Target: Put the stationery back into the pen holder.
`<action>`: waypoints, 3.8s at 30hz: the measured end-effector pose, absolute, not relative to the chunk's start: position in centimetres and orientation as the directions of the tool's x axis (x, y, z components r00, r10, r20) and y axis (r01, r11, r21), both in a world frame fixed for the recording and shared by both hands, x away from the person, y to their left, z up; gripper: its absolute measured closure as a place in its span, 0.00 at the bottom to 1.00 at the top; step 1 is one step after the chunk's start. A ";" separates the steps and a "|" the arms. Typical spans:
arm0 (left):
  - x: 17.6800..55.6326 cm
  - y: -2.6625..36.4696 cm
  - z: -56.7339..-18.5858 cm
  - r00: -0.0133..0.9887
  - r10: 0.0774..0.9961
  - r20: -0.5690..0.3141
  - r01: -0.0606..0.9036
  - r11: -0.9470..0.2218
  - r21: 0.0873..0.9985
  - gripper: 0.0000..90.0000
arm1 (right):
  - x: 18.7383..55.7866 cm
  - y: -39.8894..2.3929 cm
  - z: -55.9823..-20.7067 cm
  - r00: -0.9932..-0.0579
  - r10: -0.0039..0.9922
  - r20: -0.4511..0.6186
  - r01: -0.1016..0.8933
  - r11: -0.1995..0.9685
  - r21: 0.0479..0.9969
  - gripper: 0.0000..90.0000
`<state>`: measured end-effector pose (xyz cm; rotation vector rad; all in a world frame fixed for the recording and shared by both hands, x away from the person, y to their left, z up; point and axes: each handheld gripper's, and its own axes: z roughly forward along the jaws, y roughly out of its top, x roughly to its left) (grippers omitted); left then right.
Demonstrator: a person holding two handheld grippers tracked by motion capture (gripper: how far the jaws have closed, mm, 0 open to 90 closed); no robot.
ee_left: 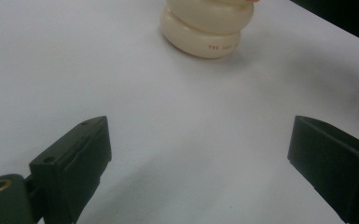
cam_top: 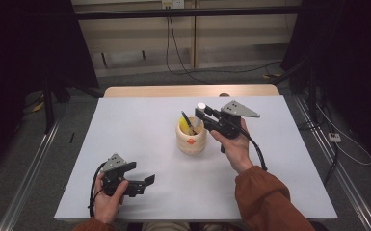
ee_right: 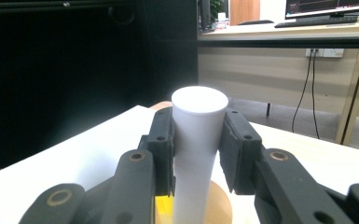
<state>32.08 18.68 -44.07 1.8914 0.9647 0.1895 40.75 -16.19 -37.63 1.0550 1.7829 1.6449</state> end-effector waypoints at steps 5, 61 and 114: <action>32.1 18.8 -44.0 0.674 0.692 -0.258 0.541 -0.225 0.810 0.07 | 41.4 -16.2 -38.3 -0.570 0.809 0.143 0.229 -0.011 0.973 0.75; 32.2 18.7 -44.1 0.674 0.691 -0.261 0.546 -0.228 0.806 0.07 | 42.1 -16.6 -40.5 -0.517 0.839 0.167 0.359 0.036 0.933 0.08; 31.8 19.0 -43.6 0.683 0.693 -0.228 0.503 -0.220 0.836 0.07 | 32.7 -23.3 -42.4 -0.509 0.853 0.112 0.386 0.111 0.916 0.04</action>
